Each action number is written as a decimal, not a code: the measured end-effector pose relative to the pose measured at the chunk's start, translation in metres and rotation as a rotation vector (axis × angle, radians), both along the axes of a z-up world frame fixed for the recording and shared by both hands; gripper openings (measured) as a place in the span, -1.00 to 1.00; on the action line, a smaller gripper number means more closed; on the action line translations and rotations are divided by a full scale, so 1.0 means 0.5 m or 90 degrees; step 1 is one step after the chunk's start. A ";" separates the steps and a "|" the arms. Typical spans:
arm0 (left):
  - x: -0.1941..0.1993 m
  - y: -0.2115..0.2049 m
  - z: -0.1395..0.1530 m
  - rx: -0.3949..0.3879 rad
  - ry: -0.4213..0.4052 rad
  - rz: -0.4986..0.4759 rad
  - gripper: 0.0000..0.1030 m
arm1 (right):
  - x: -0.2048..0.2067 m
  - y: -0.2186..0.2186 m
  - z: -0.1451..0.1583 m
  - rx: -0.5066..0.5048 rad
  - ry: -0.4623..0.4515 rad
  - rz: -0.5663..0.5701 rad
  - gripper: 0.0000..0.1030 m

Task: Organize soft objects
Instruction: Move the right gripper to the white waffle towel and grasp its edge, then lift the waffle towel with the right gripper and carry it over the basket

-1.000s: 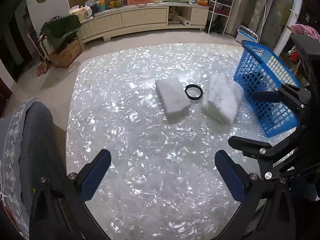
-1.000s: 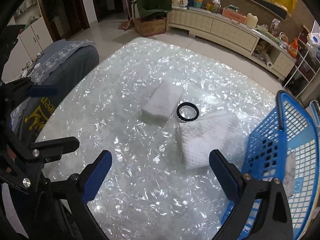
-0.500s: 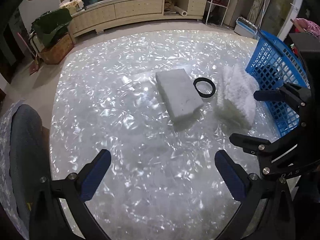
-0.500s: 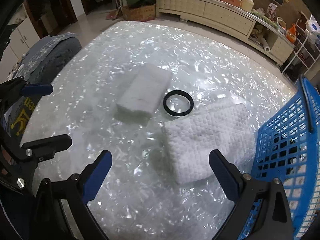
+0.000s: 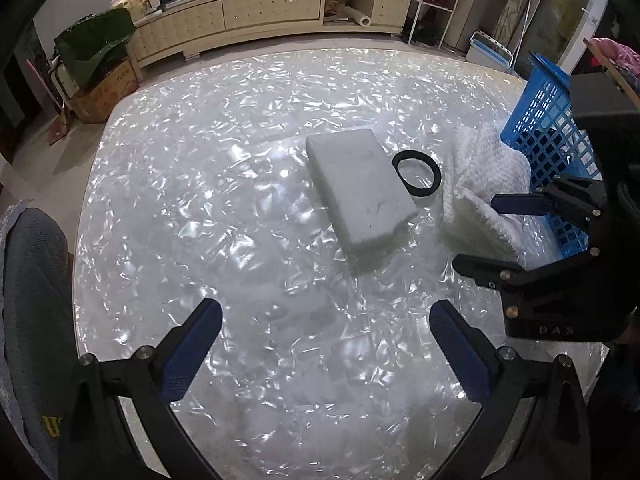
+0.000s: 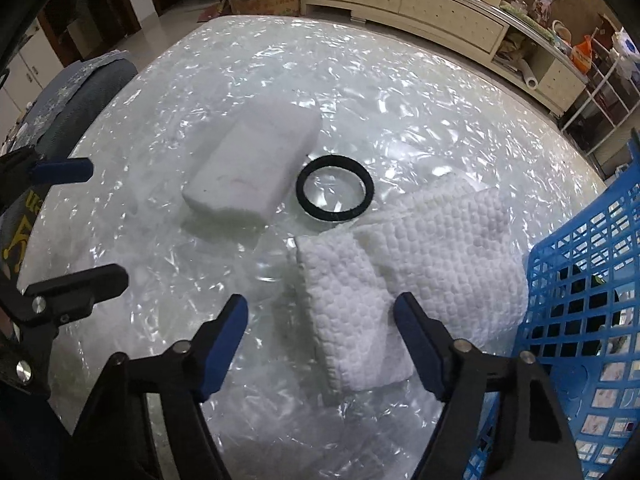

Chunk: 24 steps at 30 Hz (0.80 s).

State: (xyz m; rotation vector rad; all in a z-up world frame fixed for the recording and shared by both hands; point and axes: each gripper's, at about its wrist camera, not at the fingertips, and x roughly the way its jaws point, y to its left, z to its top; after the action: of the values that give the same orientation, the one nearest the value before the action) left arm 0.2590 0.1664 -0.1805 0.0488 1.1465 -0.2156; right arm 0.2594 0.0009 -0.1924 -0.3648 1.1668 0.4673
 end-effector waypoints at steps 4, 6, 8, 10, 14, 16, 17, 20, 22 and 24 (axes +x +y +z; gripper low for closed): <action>0.000 0.000 -0.003 -0.005 -0.002 -0.002 1.00 | 0.004 -0.003 -0.006 -0.021 -0.014 -0.006 0.09; 0.001 -0.001 -0.005 -0.007 -0.002 -0.003 1.00 | 0.000 -0.004 -0.010 -0.038 -0.027 -0.003 -0.04; 0.001 0.000 -0.005 -0.009 -0.002 -0.002 1.00 | -0.001 -0.006 -0.012 -0.042 -0.032 -0.004 -0.06; 0.001 0.002 -0.004 -0.011 -0.003 -0.002 1.00 | -0.002 -0.010 -0.012 -0.047 -0.036 -0.006 -0.12; -0.003 0.006 0.001 -0.017 -0.007 -0.001 1.00 | -0.010 -0.016 -0.015 -0.069 -0.053 -0.012 -0.37; -0.003 0.007 0.003 -0.020 -0.008 -0.001 1.00 | -0.012 -0.015 -0.014 -0.075 -0.058 -0.012 -0.42; -0.003 0.007 0.003 -0.022 -0.009 -0.002 1.00 | -0.013 -0.014 -0.014 -0.077 -0.060 -0.015 -0.47; -0.006 0.004 0.010 -0.025 -0.009 -0.008 1.00 | -0.016 -0.013 -0.005 -0.072 -0.061 -0.020 -0.67; -0.011 0.000 0.017 -0.028 -0.006 -0.016 1.00 | -0.019 -0.017 0.006 -0.060 -0.060 -0.021 -0.71; -0.016 -0.003 0.029 -0.045 -0.009 -0.024 1.00 | -0.027 -0.022 0.017 -0.051 -0.062 -0.019 -0.73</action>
State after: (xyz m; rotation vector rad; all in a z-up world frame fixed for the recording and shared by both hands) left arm 0.2510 0.1650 -0.1660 0.0091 1.1244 -0.2894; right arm 0.2457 -0.0103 -0.1839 -0.4334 1.0973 0.3733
